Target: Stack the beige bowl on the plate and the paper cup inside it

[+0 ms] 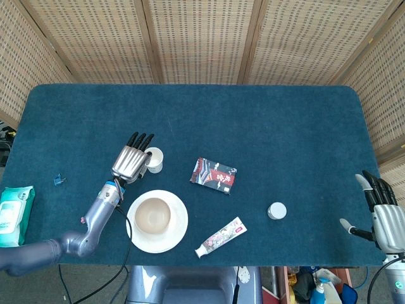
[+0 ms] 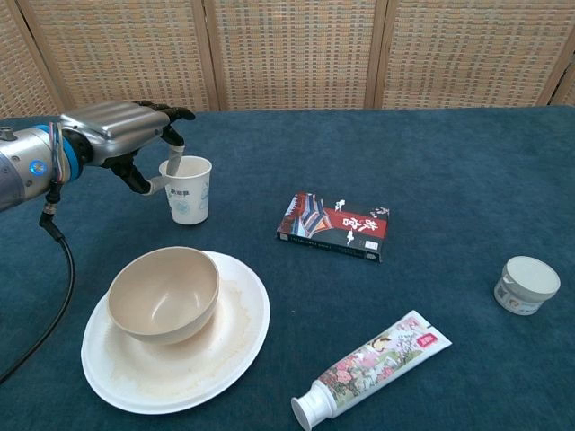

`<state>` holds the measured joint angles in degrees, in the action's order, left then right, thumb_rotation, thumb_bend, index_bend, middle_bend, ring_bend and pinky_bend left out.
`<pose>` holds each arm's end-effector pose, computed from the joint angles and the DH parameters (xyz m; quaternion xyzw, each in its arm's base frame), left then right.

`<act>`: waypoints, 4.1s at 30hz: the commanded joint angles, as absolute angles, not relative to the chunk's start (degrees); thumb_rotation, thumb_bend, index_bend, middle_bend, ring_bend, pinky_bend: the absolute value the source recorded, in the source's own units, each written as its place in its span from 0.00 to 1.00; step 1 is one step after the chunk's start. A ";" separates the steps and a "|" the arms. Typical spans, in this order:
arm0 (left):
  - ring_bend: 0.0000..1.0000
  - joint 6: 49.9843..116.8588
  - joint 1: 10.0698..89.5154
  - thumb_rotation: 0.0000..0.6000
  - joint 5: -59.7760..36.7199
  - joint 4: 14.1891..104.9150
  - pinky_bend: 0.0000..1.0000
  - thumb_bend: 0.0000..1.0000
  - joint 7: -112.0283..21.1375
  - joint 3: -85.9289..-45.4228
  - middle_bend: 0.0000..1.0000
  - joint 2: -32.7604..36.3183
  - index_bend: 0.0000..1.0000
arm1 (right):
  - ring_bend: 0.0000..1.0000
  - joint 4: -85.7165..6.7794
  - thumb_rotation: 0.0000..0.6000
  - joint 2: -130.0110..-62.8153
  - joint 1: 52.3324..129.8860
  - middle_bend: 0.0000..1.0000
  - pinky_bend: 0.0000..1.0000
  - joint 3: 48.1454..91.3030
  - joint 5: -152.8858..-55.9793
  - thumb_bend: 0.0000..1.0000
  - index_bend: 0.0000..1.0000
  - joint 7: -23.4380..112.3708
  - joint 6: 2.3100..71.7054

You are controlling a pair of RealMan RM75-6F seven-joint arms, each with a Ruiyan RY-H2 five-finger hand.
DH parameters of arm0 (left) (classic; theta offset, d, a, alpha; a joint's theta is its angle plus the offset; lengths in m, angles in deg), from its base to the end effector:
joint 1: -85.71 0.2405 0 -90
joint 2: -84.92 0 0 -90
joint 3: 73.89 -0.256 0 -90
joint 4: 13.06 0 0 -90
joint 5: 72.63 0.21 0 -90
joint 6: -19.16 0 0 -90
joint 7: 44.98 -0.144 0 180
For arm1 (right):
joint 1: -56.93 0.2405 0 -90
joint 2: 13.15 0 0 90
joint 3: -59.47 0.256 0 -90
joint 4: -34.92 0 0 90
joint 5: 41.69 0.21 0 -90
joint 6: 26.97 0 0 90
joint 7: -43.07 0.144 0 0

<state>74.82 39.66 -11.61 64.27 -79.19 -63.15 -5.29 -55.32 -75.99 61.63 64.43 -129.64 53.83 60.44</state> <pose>-0.1504 0.3761 -0.0082 -0.7715 -0.2564 -0.3055 0.4958 -0.3100 -0.1880 0.1784 0.5636 -0.3949 0.4564 0.5640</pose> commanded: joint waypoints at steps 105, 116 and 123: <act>0.00 77.62 51.70 1.00 15.49 86.09 0.02 0.32 -67.61 -76.65 0.00 10.46 0.37 | 0.00 -55.66 1.00 -75.71 60.94 0.00 0.00 64.94 -129.07 0.15 0.00 53.58 61.64; 0.00 81.15 53.01 1.00 14.80 86.50 0.01 0.26 -64.52 -74.64 0.00 10.40 0.30 | 0.00 -55.65 1.00 -75.72 60.90 0.00 0.00 64.95 -129.13 0.15 0.00 53.48 61.67; 0.00 88.42 55.82 1.00 14.38 89.62 0.00 0.23 -57.25 -71.57 0.00 14.43 0.26 | 0.00 -55.76 1.00 -75.87 61.04 0.00 0.00 64.87 -129.31 0.15 0.00 52.90 61.48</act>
